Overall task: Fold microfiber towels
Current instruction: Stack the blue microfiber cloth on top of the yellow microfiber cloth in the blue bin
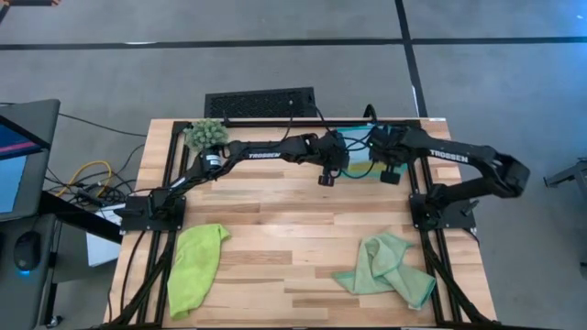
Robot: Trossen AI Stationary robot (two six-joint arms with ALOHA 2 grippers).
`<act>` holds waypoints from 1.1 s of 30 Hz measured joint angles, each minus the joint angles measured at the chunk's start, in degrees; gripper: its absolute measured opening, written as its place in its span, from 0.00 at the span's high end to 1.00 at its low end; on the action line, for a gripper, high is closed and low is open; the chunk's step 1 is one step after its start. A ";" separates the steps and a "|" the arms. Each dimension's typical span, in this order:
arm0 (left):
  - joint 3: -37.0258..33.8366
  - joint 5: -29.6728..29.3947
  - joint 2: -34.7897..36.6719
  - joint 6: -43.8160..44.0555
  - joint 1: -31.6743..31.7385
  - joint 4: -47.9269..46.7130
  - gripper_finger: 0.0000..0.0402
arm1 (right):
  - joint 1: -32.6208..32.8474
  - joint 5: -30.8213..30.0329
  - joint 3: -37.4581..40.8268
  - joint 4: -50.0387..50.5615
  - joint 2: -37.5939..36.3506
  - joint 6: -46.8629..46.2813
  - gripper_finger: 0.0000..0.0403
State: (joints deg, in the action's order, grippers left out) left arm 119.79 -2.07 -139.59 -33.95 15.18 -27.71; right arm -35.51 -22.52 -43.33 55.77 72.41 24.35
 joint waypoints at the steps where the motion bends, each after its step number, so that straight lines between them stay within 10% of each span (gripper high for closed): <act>1: 0.00 0.21 0.00 -0.07 -0.03 -0.13 1.00 | 0.28 0.30 0.00 0.39 0.33 -0.40 0.99; 19: 1.22 -0.82 -0.24 -7.05 -1.64 -0.45 1.00 | 2.36 4.53 0.02 4.53 0.32 -1.43 0.98; 33: 1.34 -2.71 -0.24 -7.41 -1.78 1.33 0.73 | 2.32 4.10 -0.62 6.70 0.32 -0.16 0.69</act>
State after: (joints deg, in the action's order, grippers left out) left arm 121.12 -4.79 -139.83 -41.36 13.40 -26.38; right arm -33.19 -18.42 -43.95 62.47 72.73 24.18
